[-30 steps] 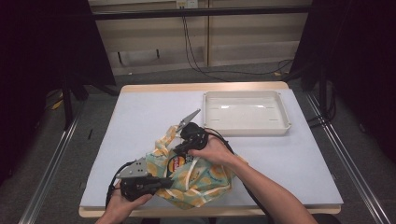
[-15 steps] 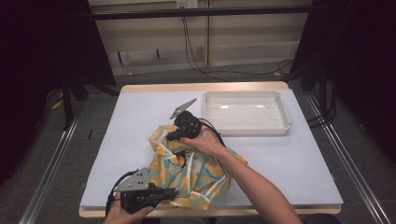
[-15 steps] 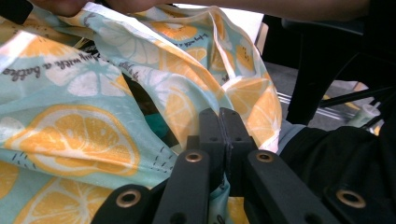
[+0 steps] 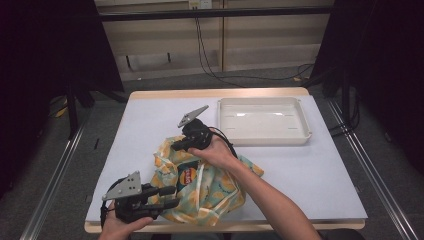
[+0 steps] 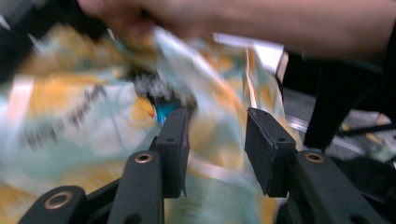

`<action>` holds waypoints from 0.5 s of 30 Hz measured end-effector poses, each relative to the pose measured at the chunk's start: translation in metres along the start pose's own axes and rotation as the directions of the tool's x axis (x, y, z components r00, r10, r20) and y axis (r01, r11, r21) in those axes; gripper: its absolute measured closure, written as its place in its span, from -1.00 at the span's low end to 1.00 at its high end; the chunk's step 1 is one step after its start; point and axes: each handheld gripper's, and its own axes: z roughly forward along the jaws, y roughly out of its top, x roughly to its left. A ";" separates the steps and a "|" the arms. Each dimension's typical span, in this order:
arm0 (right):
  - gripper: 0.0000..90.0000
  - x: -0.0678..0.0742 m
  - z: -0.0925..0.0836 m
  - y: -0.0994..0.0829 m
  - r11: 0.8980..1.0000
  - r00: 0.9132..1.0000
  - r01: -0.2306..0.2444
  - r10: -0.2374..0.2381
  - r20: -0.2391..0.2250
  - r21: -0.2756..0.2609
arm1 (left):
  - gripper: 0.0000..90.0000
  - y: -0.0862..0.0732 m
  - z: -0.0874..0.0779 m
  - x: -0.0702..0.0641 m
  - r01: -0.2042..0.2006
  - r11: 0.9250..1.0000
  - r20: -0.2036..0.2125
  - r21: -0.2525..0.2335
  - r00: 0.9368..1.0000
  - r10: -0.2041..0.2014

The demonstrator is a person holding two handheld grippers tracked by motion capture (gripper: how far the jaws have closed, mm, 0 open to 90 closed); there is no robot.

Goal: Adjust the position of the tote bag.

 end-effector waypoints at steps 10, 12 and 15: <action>1.00 0.008 -0.001 0.000 1.000 1.000 0.008 -0.009 -0.018 -0.010 | 0.58 0.007 0.021 0.023 0.037 0.999 -0.129 0.032 0.991 -0.032; 1.00 0.008 -0.001 -0.001 1.000 1.000 0.003 -0.004 -0.024 -0.010 | 0.52 0.000 0.028 0.029 0.035 0.991 -0.172 0.125 0.985 -0.013; 0.90 0.007 0.001 -0.005 1.000 1.000 0.000 0.000 -0.025 -0.010 | 0.39 -0.015 0.027 0.033 0.080 0.981 -0.171 0.178 0.984 -0.049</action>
